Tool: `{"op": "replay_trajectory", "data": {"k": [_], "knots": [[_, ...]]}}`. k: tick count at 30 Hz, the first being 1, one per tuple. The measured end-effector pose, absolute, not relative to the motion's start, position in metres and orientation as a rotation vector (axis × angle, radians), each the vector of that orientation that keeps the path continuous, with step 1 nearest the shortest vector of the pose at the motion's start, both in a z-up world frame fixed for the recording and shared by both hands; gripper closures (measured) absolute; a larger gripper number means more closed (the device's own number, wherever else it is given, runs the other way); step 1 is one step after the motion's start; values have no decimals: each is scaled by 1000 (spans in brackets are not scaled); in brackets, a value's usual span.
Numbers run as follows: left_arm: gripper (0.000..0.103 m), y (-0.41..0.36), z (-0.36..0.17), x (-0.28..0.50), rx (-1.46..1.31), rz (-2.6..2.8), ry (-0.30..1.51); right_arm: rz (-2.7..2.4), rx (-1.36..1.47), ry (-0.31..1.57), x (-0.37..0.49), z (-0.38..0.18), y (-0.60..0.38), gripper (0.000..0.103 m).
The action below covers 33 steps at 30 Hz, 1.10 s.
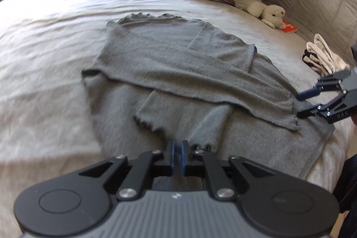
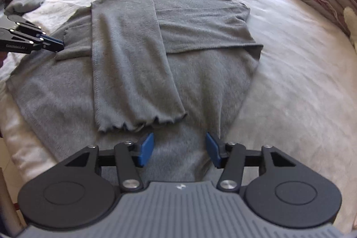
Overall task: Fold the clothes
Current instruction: 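Grasp the sleeve with the left gripper and lay it across the body, then grasp the sweater hem with the left gripper while the right gripper grasps the hem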
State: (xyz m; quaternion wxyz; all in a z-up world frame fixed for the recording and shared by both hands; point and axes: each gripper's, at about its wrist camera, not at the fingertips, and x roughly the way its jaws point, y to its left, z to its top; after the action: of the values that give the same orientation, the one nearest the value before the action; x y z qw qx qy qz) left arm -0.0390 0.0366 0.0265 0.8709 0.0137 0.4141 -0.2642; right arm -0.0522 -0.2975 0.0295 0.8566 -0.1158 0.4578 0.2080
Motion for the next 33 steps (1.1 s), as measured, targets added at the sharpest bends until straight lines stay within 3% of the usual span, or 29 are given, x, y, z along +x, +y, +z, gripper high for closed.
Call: {"op": "replay_trajectory", "data": {"k": [3, 5, 18, 21, 23, 25, 28, 33], "knots": [[96, 48, 25, -49, -6, -534, 870, 426, -233, 956, -64, 27, -303, 45], [96, 55, 24, -57, -24, -523, 873, 399, -219, 969, -71, 25, -308, 36], [96, 84, 25, -107, -34, -460, 874, 296, -163, 914, -135, 19, -321, 36], [96, 92, 28, -115, -46, -459, 885, 295, -149, 907, -144, 20, -324, 44], [95, 104, 32, -117, -99, -453, 886, 309, -96, 902, -148, 23, -330, 66], [89, 116, 36, -118, -171, -472, 878, 302, -38, 872, -152, 29, -338, 73], [74, 128, 38, -117, -265, -502, 869, 274, 89, 803, -155, 40, -358, 73], [73, 113, 27, -114, -253, -534, 929, 310, 221, 802, -147, 42, -369, 72]]}}
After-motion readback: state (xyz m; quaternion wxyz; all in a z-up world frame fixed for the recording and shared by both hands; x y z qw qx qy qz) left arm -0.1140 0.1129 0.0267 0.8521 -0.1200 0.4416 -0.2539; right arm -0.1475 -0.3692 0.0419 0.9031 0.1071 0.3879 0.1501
